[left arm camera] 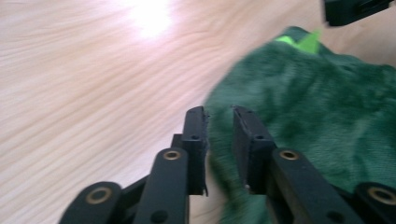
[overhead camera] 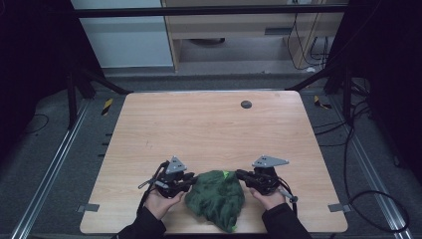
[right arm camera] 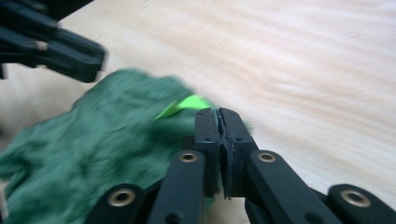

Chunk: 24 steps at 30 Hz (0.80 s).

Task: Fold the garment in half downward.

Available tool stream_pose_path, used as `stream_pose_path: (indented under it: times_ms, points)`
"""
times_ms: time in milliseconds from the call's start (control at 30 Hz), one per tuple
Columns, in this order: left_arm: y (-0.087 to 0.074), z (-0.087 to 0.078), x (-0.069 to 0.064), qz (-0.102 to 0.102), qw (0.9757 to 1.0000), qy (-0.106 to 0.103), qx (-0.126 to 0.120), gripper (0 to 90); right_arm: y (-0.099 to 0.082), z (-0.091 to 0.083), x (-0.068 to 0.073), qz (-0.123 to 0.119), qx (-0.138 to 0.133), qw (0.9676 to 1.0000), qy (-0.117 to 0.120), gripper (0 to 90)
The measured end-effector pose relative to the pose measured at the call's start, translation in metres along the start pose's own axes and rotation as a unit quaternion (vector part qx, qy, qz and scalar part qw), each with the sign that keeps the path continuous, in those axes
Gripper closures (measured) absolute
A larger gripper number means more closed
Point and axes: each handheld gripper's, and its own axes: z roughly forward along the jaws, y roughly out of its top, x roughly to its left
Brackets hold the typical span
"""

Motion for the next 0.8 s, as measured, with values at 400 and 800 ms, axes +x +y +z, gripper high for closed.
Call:
stream_pose_path:
  times_ms: [400, 800]
  points:
    - [-0.026, -0.041, 0.067, -0.059, 0.9929, 0.100, -0.028, 42.3, -0.009, -0.024, -0.042, 0.027, -0.016, 0.9914, -0.127, 46.8]
    - [-0.052, -0.053, 0.097, -0.074, 0.9891, 0.126, -0.017, 28.5, -0.021, -0.038, -0.064, 0.047, 0.004, 0.9850, -0.166, 25.2]
